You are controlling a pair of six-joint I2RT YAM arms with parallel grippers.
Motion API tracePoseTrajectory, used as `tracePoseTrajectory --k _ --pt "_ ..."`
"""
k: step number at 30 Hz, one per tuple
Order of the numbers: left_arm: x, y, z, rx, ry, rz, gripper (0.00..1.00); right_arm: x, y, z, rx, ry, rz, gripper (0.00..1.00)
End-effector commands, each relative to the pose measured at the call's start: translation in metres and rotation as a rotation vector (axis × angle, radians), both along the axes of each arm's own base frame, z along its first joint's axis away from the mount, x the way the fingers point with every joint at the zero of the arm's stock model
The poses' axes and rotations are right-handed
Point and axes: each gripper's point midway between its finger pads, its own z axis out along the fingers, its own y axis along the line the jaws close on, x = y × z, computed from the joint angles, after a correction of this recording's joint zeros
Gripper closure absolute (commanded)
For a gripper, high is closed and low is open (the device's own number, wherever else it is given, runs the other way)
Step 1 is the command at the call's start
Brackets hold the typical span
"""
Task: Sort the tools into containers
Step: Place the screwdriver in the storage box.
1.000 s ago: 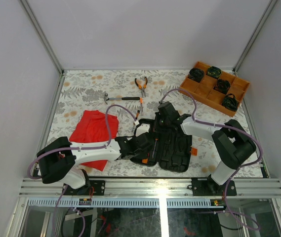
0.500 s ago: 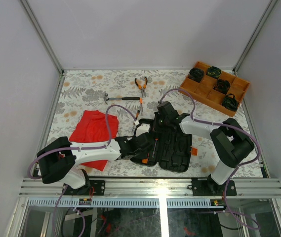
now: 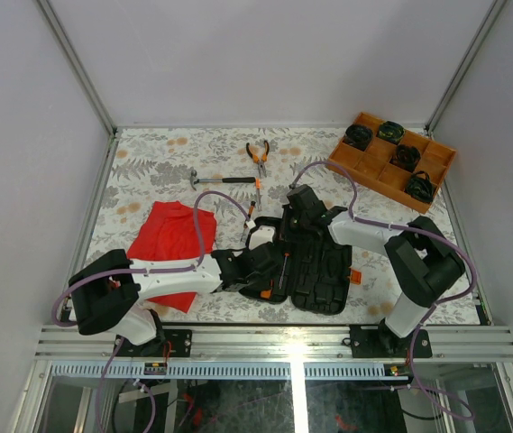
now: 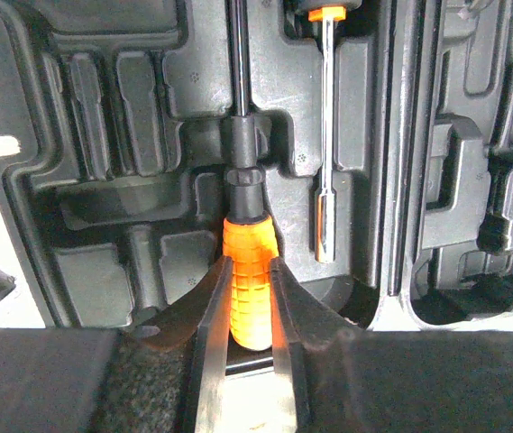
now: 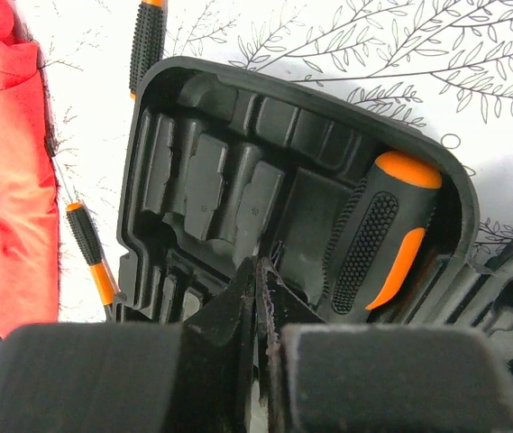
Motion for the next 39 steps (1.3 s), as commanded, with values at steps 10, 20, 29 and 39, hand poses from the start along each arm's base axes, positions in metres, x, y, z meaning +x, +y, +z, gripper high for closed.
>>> tracePoseTrajectory --k 10,20,29,39 --pt "-0.02 0.018 -0.032 0.112 0.077 -0.026 0.97 0.009 -0.007 0.024 -0.014 -0.068 -0.014 1.0" --pt "-0.021 0.019 -0.033 0.116 0.079 -0.029 0.98 0.009 -0.001 0.007 -0.021 -0.029 0.01 1.0" --pt "-0.022 0.02 -0.034 0.117 0.079 -0.031 0.99 0.007 -0.003 -0.008 -0.068 0.008 0.029 1.0" --pt "-0.023 0.021 -0.034 0.119 0.078 -0.035 1.0 0.006 -0.021 -0.025 -0.204 0.051 0.032 1.0"
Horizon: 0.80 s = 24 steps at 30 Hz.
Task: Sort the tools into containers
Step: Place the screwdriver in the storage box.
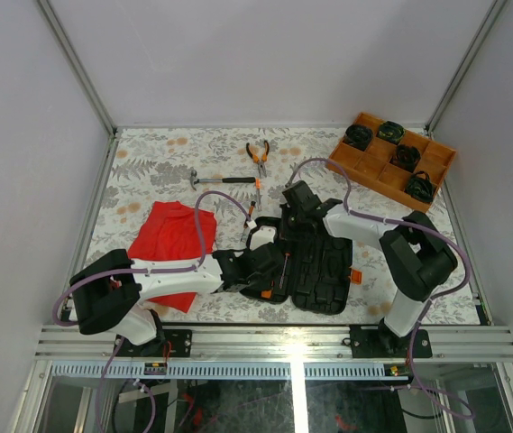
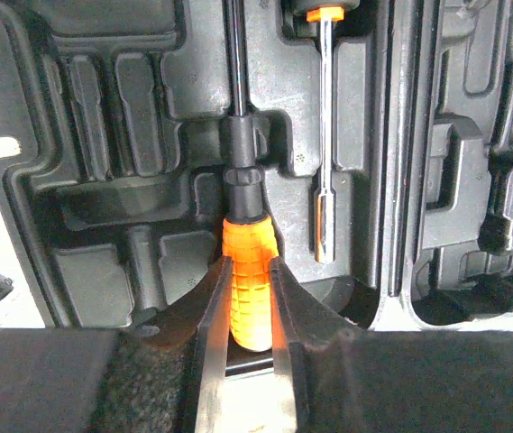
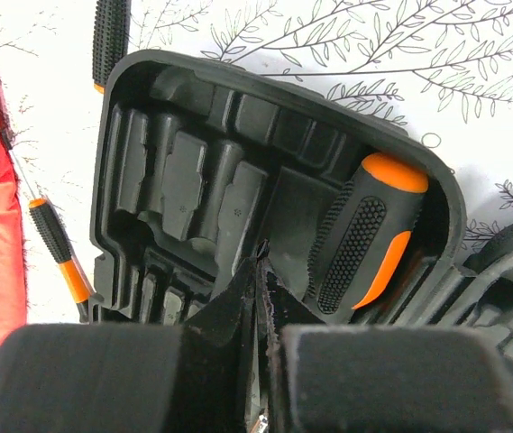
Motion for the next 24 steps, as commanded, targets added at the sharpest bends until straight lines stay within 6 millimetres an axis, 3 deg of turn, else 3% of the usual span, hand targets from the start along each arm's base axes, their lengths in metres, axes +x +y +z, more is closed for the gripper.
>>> tracePoseTrajectory --k 1,8,19,24 --pt "-0.024 0.022 -0.034 0.117 0.085 -0.035 1.0 0.007 -0.017 -0.02 -0.135 0.01 0.005 1.0" --pt "-0.025 0.03 -0.038 0.157 0.094 -0.022 1.0 0.001 -0.039 -0.039 -0.292 0.07 0.047 1.0" --pt "-0.03 0.025 -0.039 0.145 0.112 -0.046 1.0 -0.007 -0.069 -0.056 -0.486 0.144 0.08 1.0" --pt "-0.031 0.024 -0.038 0.132 0.111 -0.052 1.0 -0.011 -0.071 -0.061 -0.494 0.159 0.094 1.0"
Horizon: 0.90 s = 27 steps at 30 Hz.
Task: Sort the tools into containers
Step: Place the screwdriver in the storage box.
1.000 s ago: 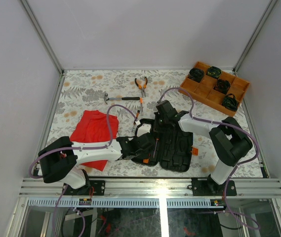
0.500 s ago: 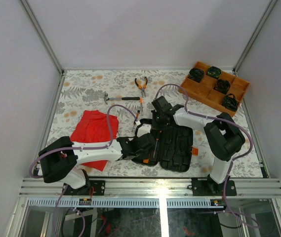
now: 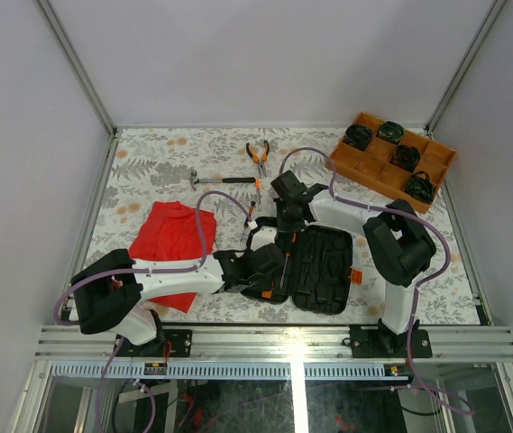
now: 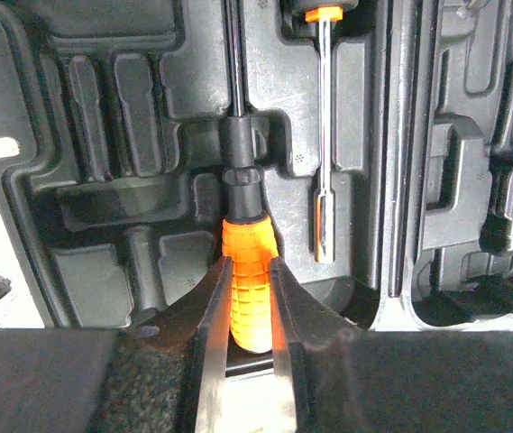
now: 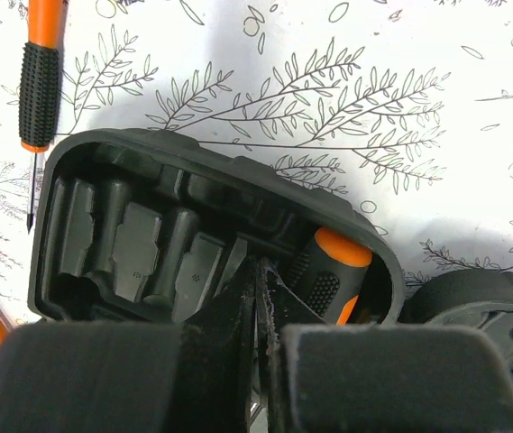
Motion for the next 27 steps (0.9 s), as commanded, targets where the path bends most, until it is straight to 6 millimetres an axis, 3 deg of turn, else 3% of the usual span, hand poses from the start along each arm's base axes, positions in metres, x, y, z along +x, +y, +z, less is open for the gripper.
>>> tracePoseTrajectory --k 1,5,11,13,15,19,27 --pt "-0.031 0.025 -0.037 0.122 0.115 -0.052 1.0 -0.038 -0.054 -0.045 -0.242 0.142 0.017 1.0" --pt "-0.029 0.022 -0.03 0.099 0.099 -0.054 1.0 -0.027 -0.033 -0.014 -0.113 0.063 0.022 0.99" --pt "-0.024 0.013 -0.01 0.031 0.061 -0.052 1.0 0.0 0.009 0.076 0.171 -0.161 0.052 0.86" --pt "-0.021 0.009 -0.002 0.002 0.045 -0.048 0.98 0.004 0.016 0.11 0.251 -0.243 0.058 0.79" --pt "-0.019 0.005 0.007 -0.025 0.027 -0.048 0.94 0.004 0.014 0.13 0.288 -0.299 0.048 0.74" --pt "-0.013 -0.004 0.028 -0.088 -0.008 -0.049 0.81 -0.006 -0.002 0.139 0.289 -0.342 0.01 0.68" --pt "-0.004 -0.014 0.069 -0.184 -0.086 -0.078 0.65 -0.058 -0.061 0.098 0.197 -0.282 -0.118 0.62"
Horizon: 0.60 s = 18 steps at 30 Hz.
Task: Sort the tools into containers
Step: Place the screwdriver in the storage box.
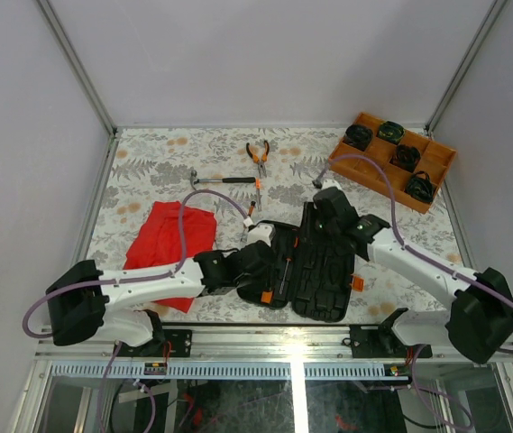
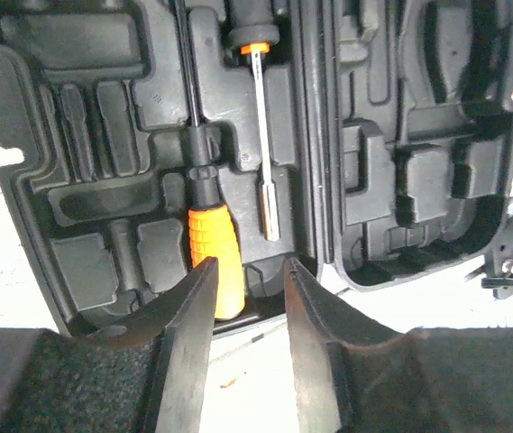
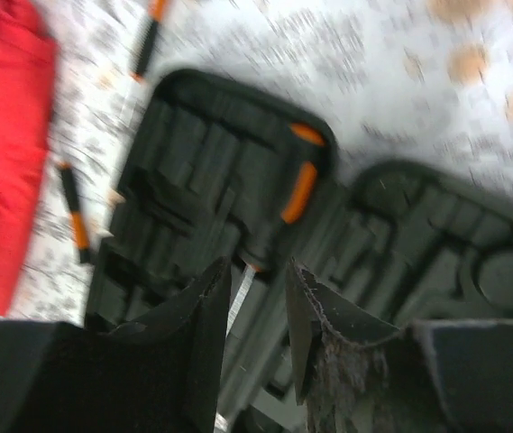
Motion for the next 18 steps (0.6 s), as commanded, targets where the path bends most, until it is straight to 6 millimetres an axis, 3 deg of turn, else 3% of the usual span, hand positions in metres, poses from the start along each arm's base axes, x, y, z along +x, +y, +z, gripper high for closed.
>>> tracePoseTrajectory --k 1,4,9,18 --pt "0.008 -0.009 0.032 -0.073 -0.064 -0.023 0.64 -0.024 -0.033 -0.022 -0.042 0.048 -0.099 0.61" --pt "0.018 0.0 0.037 -0.073 -0.076 0.003 0.63 -0.042 -0.048 -0.037 -0.06 0.087 -0.129 0.6" --pt "0.038 0.03 0.022 -0.047 -0.039 0.098 0.64 -0.058 -0.07 -0.056 -0.114 0.122 -0.182 0.6" --pt "0.055 0.093 -0.003 0.077 -0.025 0.271 0.65 -0.056 -0.094 -0.082 -0.288 0.164 -0.238 0.73"
